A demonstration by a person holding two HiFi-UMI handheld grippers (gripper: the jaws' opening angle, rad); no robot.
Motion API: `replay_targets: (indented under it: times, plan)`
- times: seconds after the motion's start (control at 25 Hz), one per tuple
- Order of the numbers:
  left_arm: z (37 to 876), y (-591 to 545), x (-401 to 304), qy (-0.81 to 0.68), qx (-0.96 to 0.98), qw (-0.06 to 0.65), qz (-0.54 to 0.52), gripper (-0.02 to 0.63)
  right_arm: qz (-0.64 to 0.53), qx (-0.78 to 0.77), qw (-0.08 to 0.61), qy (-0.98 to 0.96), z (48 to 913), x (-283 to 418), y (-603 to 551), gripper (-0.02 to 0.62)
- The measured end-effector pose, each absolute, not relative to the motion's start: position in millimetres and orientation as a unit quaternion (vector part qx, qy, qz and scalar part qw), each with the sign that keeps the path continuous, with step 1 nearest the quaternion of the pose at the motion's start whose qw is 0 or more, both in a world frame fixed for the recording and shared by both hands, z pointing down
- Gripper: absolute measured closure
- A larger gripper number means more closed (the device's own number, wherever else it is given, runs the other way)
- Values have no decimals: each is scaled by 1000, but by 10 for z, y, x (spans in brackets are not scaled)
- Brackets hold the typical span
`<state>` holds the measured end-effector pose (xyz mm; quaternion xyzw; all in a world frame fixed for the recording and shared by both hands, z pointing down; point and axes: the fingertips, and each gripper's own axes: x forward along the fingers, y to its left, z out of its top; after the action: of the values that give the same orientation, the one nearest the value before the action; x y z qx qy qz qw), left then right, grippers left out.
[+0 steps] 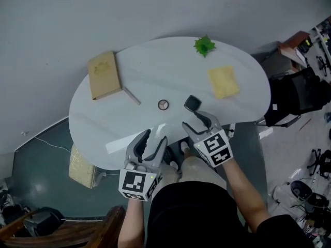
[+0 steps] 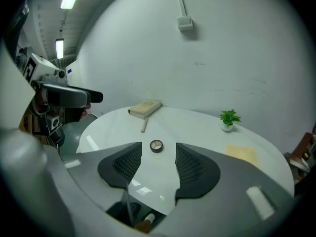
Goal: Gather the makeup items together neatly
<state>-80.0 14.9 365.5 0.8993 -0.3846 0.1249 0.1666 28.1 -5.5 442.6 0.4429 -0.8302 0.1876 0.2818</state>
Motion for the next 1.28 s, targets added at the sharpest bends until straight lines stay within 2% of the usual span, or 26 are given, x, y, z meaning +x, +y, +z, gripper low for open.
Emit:
replay_targets:
  times: [0.68,1.04,1.28]
  plan:
    - [3942,-185,-566,-417,871,207,160,397,192,393,368,-821,5374,698,-534,342]
    - [4051,-244,-486,-419,862,224,174,397,201,375,399,-812,5708,798,-636,290]
    - [4101,-263,-462,-423,859,228,178,397,207,367,410,-809,5845,823,-649,291]
